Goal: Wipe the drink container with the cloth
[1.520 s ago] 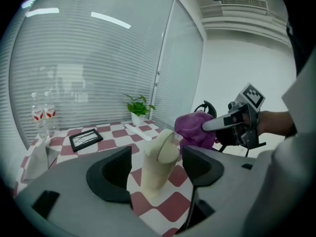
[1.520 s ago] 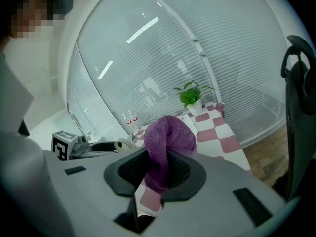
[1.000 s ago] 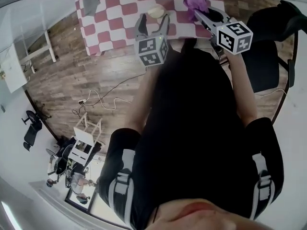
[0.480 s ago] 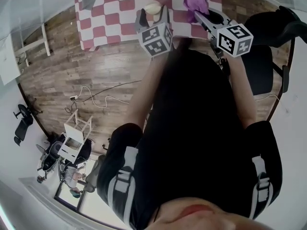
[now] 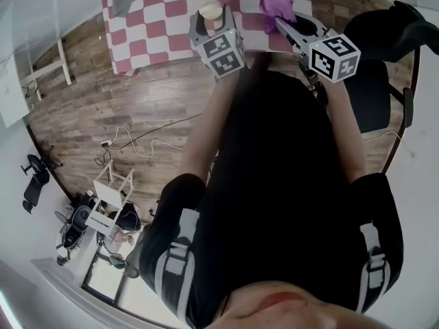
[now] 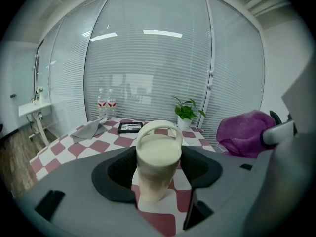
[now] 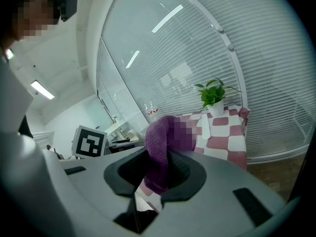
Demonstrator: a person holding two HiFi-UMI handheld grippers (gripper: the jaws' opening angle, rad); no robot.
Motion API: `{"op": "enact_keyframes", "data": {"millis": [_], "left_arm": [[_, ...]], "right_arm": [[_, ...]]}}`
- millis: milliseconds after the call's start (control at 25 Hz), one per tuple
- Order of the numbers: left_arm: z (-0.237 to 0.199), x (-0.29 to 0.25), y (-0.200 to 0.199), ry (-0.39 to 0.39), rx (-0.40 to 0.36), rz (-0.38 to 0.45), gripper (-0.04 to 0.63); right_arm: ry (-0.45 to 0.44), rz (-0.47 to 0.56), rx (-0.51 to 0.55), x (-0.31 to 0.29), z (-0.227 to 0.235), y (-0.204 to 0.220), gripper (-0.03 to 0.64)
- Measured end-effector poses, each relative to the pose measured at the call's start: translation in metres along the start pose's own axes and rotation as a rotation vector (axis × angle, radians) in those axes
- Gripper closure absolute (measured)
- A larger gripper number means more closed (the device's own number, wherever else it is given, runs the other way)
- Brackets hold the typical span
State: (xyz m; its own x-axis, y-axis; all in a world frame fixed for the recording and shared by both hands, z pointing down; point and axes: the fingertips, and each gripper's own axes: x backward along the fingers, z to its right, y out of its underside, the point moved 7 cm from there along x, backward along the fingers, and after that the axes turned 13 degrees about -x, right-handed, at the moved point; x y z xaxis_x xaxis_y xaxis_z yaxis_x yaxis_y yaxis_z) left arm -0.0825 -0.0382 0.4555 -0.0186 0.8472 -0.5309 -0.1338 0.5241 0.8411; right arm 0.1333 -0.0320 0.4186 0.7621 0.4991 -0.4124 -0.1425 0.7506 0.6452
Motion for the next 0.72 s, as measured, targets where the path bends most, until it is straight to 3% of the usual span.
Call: {"op": "enact_keyframes", "data": {"millis": [200, 400, 560, 720], "left_arm": [[-0.001, -0.001, 0.001, 0.020, -0.007, 0.011, 0.298], [-0.008, 0.003, 0.000, 0.090, 0.025, 0.030, 0.298], [-0.002, 0.006, -0.006, 0.208, 0.000, 0.077, 0.299], [0.007, 0.006, -0.012, 0.380, -0.017, 0.185, 0.299]], "right_arm": [[0.004, 0.001, -0.013, -0.001, 0.004, 0.002, 0.518], [-0.004, 0.011, -0.018, -0.001, 0.003, 0.001, 0.518], [0.002, 0.031, -0.026, 0.001, 0.004, -0.003, 0.518], [0.024, 0.057, -0.026, 0.005, 0.009, -0.008, 0.518]]}}
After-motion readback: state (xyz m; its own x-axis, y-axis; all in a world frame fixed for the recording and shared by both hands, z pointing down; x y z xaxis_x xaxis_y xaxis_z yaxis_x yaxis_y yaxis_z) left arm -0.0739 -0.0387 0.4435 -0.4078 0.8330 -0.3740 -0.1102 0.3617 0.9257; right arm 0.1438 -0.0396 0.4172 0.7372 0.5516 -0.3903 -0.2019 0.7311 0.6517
